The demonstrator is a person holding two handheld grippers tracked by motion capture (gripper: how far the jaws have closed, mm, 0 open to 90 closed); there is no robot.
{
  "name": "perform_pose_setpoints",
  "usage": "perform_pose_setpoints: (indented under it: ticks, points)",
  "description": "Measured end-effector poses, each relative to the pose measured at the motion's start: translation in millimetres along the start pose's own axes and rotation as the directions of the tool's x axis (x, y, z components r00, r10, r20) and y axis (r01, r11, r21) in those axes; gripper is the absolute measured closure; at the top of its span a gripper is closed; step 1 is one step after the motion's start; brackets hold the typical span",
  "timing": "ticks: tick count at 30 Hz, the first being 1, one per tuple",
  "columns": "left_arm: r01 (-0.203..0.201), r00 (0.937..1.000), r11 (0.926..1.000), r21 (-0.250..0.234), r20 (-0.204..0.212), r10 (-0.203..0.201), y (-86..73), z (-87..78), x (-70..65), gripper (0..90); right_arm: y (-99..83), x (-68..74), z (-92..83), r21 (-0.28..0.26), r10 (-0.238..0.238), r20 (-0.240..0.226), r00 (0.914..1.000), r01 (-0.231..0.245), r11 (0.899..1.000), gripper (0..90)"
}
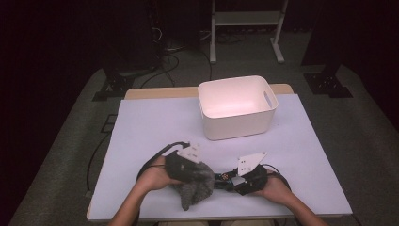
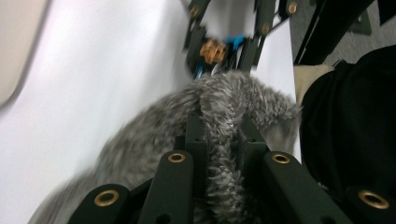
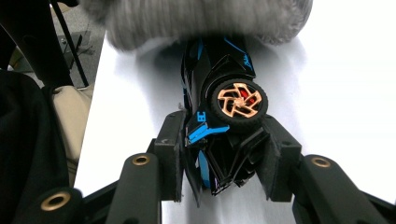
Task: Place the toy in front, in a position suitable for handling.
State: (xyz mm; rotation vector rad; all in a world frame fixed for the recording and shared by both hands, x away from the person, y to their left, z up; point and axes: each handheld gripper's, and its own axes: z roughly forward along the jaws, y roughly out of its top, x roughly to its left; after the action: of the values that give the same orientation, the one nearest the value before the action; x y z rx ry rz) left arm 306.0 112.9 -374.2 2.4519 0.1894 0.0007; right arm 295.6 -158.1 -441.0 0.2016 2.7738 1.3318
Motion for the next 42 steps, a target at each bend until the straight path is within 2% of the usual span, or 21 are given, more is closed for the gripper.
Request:
perform_pose_setpoints:
  ticks: [4, 5, 8, 11, 16, 18, 21, 25, 30, 32, 34, 36, 37, 40, 42]
  points:
    - [0.077, 0.9961, 0.9970, -0.008, -0.042, -0.078, -32.0, -22.1, 5.4, 79.3, -0.3, 0.2, -0.1, -0.001, -0.002, 0.003, 1.0000, 0.002, 1.000, 56.6]
    - [0.105, 0.9938, 0.9942, -0.025, -0.035, -0.106, -39.1, -25.2, 7.1, 79.4, -0.1, 0.6, 0.0, 0.000, -0.005, 0.004, 1.0000, 0.005, 1.000, 56.6]
    - [0.132, 0.9905, 0.9899, -0.053, -0.032, -0.134, -49.9, -29.9, 9.0, 79.4, -0.3, 0.1, 0.2, 0.000, -0.008, 0.004, 1.0000, 0.008, 1.000, 56.5]
    - [0.117, 0.9927, 0.9914, -0.059, -0.023, -0.119, -47.1, -27.1, 7.3, 79.4, -0.7, -0.3, 0.3, -0.002, -0.005, 0.002, 1.0000, 0.005, 1.000, 56.4]
    - [0.067, 0.9976, 0.9962, -0.056, -0.013, -0.068, -27.8, -15.9, 5.1, 78.2, -0.9, -0.2, 0.4, -0.003, -0.005, 0.005, 1.0000, 0.005, 1.000, 56.2]
    - [0.048, 0.9987, 0.9967, -0.065, -0.013, -0.049, -20.7, -12.5, 4.3, 74.8, -0.9, 0.0, 0.5, -0.002, -0.003, 0.006, 1.0000, 0.003, 1.000, 56.0]
    - [0.048, 0.9988, 0.9954, -0.083, 0.000, -0.049, -14.2, -7.3, 2.7, 64.2, -1.2, 0.0, 0.7, -0.003, -0.001, 0.006, 1.0000, 0.001, 1.000, 56.0]
    - [0.045, 0.9990, 0.9956, -0.083, 0.006, -0.045, -8.7, -1.5, 0.4, 54.7, -1.4, -0.1, 0.9, -0.002, -0.003, 0.008, 1.0000, 0.003, 1.000, 55.8]
    - [0.033, 0.9995, 0.9959, -0.085, -0.001, -0.033, 3.6, 8.6, 1.8, 49.5, -1.2, 0.1, 1.0, -0.002, -0.004, 0.009, 1.0000, 0.004, 1.000, 55.8]
    - [0.026, 0.9996, 0.9970, -0.072, -0.005, -0.027, 7.6, 14.6, 2.3, 49.6, -1.1, 0.4, 1.0, -0.002, -0.007, 0.010, 0.9999, 0.007, 1.000, 55.8]
    - [0.012, 0.9999, 0.9981, -0.060, -0.003, -0.012, 9.5, 21.1, 1.9, 57.1, -0.9, 0.8, 1.0, 0.000, -0.010, 0.011, 0.9999, 0.010, 1.000, 55.8]
    - [0.019, 0.9998, 0.9977, -0.065, 0.006, -0.019, 8.9, 22.9, 3.3, 62.1, -0.7, 1.2, 0.9, 0.003, -0.013, 0.014, 0.9998, 0.013, 1.000, 55.9]
    - [0.026, 0.9996, 0.9970, -0.073, 0.010, -0.026, 7.5, 21.0, 4.2, 63.5, -0.7, 1.2, 0.9, 0.002, -0.013, 0.013, 0.9998, 0.013, 1.000, 56.0]
    - [0.014, 0.9999, 0.9975, -0.070, 0.004, -0.013, 4.7, 13.9, 3.8, 70.8, -0.3, 1.9, 0.9, 0.004, -0.026, 0.012, 0.9996, 0.026, 1.000, 56.3]
    - [0.013, 0.9999, 0.9976, -0.069, 0.004, -0.013, 1.9, 9.0, 3.5, 72.2, 0.1, 3.3, 1.0, 0.006, -0.031, 0.015, 0.9994, 0.031, 0.999, 56.3]
